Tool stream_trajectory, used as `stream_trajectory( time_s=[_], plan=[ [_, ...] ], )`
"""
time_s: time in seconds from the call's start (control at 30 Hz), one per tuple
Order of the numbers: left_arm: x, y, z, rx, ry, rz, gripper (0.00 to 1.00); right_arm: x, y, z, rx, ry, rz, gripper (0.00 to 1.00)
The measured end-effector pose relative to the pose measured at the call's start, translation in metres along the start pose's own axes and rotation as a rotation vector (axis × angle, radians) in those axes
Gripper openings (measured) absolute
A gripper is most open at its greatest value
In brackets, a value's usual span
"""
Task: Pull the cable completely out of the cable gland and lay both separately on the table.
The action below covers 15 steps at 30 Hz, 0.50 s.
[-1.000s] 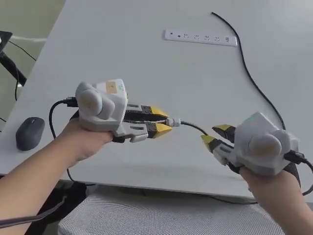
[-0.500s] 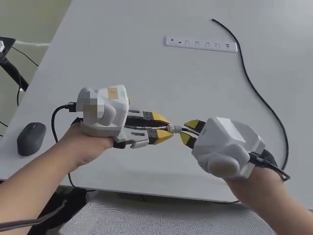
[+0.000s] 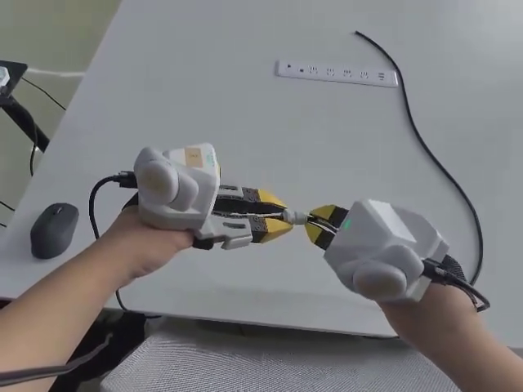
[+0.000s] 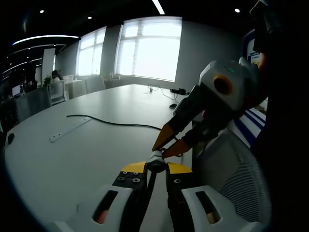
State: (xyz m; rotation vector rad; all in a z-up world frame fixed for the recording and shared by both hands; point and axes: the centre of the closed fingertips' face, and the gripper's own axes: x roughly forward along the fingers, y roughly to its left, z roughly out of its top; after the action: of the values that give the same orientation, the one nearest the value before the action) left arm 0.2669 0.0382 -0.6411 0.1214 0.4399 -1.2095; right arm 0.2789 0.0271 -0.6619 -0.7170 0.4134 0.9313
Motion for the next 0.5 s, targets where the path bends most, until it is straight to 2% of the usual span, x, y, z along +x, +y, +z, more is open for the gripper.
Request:
stream_trajectory(
  time_s=[0.3, 0.5],
  plan=[
    [-0.002, 0.002, 0.001, -0.010, -0.010, 0.003, 0.15, -0.002, -0.006, -0.006, 0.053, 0.006, -0.013, 0.00],
    [-0.003, 0.003, 0.001, -0.003, -0.020, 0.004, 0.15, -0.003, -0.011, -0.013, 0.141, 0.006, -0.029, 0.00]
  ],
)
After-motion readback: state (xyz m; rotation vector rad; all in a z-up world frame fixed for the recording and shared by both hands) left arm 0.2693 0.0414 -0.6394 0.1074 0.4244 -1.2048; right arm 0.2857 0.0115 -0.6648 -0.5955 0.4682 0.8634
